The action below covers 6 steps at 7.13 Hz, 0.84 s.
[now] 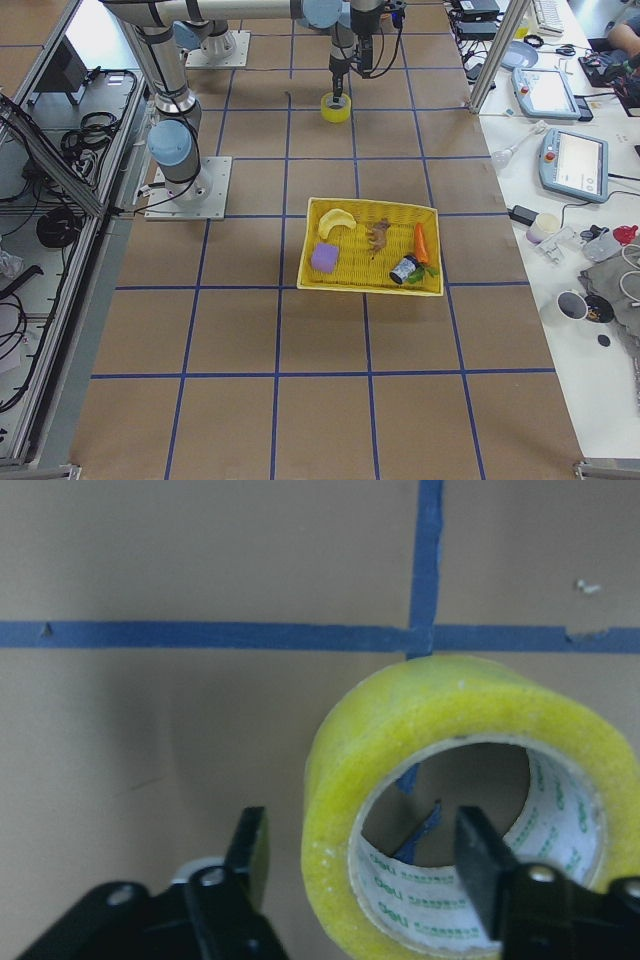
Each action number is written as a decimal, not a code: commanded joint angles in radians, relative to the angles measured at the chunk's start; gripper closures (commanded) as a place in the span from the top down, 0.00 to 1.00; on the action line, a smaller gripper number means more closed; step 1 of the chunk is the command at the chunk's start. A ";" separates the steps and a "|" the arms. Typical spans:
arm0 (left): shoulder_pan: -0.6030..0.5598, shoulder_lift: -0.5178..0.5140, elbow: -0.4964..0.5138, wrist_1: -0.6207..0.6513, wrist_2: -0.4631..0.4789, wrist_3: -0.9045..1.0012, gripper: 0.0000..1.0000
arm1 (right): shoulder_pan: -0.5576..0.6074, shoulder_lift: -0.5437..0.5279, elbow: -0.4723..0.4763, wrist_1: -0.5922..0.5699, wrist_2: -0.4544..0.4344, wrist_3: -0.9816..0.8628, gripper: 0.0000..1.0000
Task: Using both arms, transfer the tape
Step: 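Grasp the tape roll's rim with the left gripper, then carry the tape roll with the left gripper over the wicker basket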
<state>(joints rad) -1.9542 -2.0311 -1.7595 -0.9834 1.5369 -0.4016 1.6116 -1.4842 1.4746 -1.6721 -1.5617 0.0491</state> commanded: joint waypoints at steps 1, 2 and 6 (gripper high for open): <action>0.008 0.035 0.008 0.002 0.014 0.082 0.09 | 0.001 -0.004 0.001 0.003 0.000 0.000 1.00; 0.035 0.073 0.009 -0.013 0.023 0.096 0.07 | 0.002 -0.007 0.001 0.006 0.000 0.000 1.00; 0.367 0.242 -0.003 -0.171 0.133 0.459 0.06 | 0.002 -0.013 0.001 0.006 0.000 0.005 1.00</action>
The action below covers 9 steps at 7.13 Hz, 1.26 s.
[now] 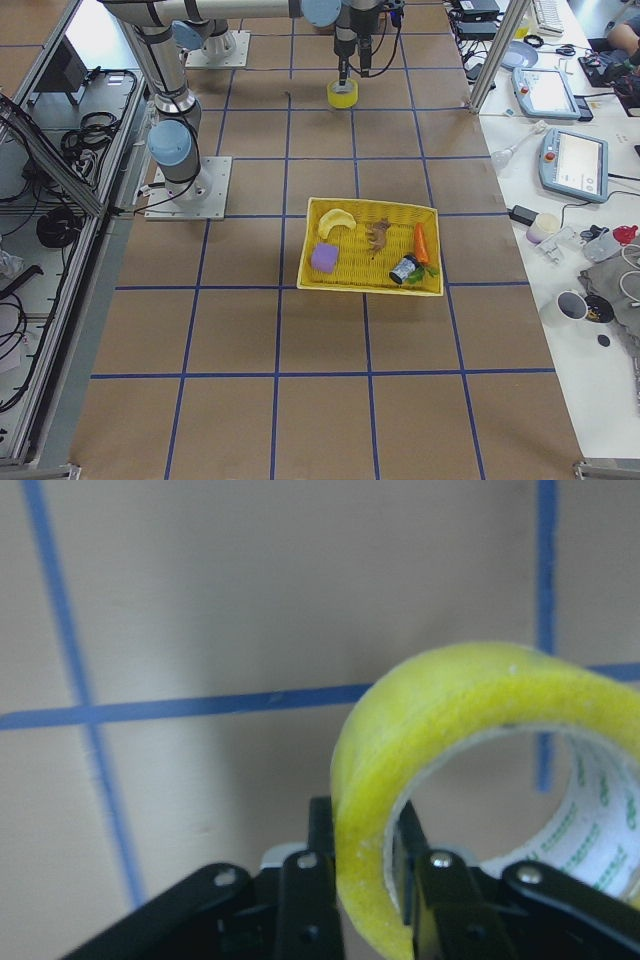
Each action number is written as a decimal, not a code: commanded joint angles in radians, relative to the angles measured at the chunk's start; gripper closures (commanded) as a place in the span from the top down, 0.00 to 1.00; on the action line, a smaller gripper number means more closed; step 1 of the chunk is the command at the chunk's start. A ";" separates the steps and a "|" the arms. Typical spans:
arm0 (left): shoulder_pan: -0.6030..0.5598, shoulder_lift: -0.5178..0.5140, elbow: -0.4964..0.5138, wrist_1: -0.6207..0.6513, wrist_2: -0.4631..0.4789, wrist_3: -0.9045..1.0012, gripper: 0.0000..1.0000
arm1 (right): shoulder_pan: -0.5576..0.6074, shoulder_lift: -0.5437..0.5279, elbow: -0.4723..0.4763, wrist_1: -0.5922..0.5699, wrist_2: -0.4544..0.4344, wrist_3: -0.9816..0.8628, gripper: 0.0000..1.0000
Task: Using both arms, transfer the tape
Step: 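Carry the tape roll with the left gripper over the wicker basket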
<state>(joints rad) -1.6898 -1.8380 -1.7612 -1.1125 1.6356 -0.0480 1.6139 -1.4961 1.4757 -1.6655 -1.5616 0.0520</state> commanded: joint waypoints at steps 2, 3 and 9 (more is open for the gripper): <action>0.351 0.069 0.005 -0.050 0.023 0.328 0.06 | -0.005 -0.001 -0.002 -0.003 0.002 0.002 1.00; 0.480 0.062 0.006 -0.049 0.021 0.497 0.06 | -0.003 -0.007 -0.002 -0.002 0.002 0.002 1.00; 0.730 -0.225 0.195 0.065 -0.043 0.913 0.15 | 0.001 -0.013 -0.002 -0.002 0.002 0.003 1.00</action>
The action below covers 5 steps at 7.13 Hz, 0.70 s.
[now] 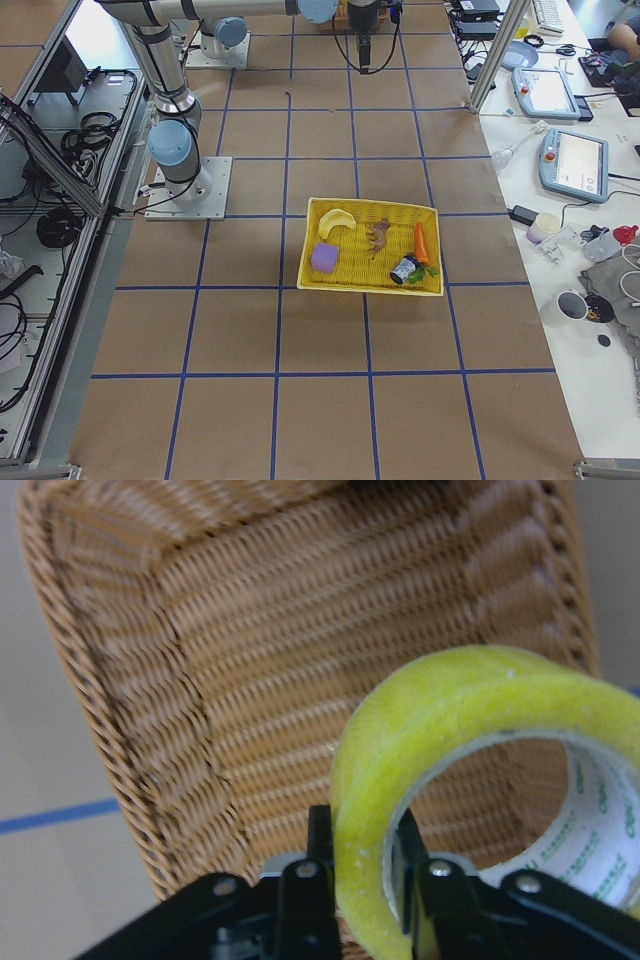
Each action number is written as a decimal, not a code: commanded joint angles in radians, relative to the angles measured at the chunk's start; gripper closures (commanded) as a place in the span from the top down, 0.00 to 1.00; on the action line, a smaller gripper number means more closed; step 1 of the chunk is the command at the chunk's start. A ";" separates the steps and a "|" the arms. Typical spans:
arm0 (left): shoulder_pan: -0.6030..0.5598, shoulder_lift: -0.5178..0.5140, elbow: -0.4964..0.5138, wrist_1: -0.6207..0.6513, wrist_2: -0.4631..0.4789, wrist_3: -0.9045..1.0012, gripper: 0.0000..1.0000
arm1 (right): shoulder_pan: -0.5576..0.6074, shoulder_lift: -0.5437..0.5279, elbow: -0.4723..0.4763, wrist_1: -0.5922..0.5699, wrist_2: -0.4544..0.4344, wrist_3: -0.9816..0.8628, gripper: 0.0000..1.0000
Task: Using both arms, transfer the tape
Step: 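Lower the tape roll into the basket and open the left gripper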
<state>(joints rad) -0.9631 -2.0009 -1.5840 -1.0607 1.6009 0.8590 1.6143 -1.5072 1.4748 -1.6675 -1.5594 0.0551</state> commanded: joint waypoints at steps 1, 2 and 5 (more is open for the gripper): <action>0.006 -0.076 -0.006 0.016 -0.006 0.008 0.16 | 0.001 -0.002 -0.001 0.000 -0.001 0.000 1.00; 0.007 -0.075 -0.014 0.013 -0.001 0.008 0.21 | 0.001 -0.002 0.001 0.000 -0.001 0.000 1.00; -0.011 -0.024 0.021 -0.002 0.002 -0.006 1.00 | 0.001 -0.002 -0.001 0.000 -0.001 0.000 1.00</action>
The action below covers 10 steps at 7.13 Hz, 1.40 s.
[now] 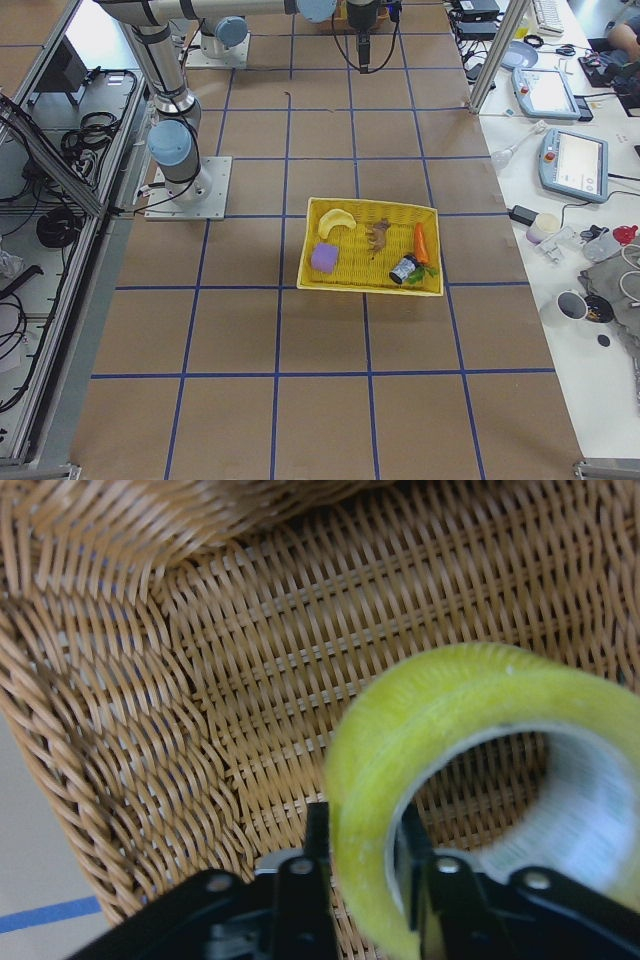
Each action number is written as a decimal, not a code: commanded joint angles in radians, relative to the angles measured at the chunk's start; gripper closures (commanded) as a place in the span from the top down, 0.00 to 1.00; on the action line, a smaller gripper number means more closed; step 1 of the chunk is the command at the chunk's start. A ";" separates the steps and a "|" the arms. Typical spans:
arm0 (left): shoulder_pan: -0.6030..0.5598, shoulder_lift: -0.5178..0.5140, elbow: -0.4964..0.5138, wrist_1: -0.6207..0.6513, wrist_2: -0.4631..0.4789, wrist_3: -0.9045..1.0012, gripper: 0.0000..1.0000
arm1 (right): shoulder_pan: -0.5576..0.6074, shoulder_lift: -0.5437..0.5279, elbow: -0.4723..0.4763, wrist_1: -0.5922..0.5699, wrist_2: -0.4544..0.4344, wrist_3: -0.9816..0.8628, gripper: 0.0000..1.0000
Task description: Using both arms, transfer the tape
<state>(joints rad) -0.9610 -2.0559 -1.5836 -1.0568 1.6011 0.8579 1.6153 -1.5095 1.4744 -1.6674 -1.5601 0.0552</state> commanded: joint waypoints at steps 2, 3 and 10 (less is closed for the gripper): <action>-0.133 0.135 0.159 -0.224 -0.051 -0.007 1.00 | 0.000 0.000 0.000 0.000 0.000 0.000 1.00; -0.228 0.178 0.209 -0.338 -0.076 -0.046 1.00 | 0.000 0.000 0.001 0.002 0.000 0.000 1.00; -0.627 0.538 -0.039 -0.452 -0.063 -0.674 1.00 | 0.000 0.000 0.000 0.002 0.002 0.000 1.00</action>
<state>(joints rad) -1.5814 -1.5795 -1.5855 -1.4805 1.5370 0.2059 1.6153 -1.5095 1.4743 -1.6659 -1.5585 0.0552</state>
